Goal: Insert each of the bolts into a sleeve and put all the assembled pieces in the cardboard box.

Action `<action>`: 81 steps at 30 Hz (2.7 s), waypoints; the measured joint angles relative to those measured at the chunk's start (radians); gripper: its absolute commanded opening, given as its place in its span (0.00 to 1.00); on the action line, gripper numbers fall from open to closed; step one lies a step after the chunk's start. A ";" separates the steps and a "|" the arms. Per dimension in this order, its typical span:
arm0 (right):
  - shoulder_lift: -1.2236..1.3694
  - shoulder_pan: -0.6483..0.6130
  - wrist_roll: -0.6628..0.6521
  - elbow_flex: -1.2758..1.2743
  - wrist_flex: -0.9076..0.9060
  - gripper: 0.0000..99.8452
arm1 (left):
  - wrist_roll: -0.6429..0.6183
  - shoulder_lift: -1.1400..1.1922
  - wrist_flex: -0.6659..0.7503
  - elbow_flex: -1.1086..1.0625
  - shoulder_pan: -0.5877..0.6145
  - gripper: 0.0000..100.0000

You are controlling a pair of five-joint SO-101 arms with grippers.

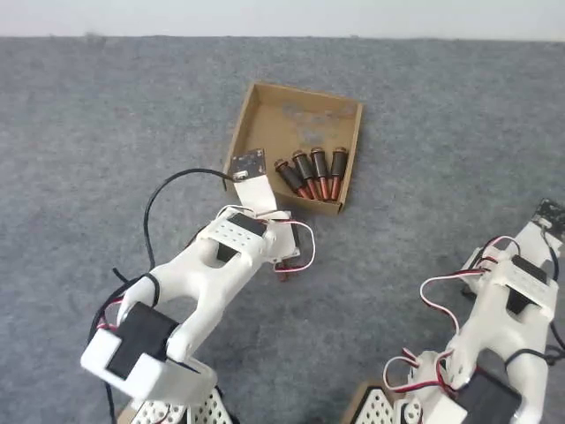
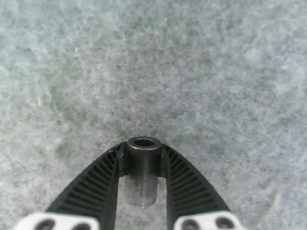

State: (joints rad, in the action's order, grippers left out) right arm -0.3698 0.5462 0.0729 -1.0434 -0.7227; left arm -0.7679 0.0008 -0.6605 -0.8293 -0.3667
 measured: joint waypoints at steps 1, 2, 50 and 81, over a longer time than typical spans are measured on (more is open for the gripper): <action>0.000 0.000 0.000 0.000 0.000 0.01 | 0.011 0.000 0.000 0.000 0.000 0.01; 0.000 0.000 0.000 0.000 0.000 0.01 | 0.018 0.000 0.000 0.000 0.000 0.01; 0.002 -0.727 -0.003 -0.003 1.094 0.01 | 0.404 -1.082 0.238 -0.779 0.470 0.01; 0.482 -0.890 0.021 -0.338 2.140 0.01 | 0.404 -1.082 0.250 -0.779 0.470 0.01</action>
State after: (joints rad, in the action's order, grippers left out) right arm 0.1120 -0.3437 0.0944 -1.3809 1.4177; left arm -0.3644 -1.0810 -0.4104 -1.6088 0.1028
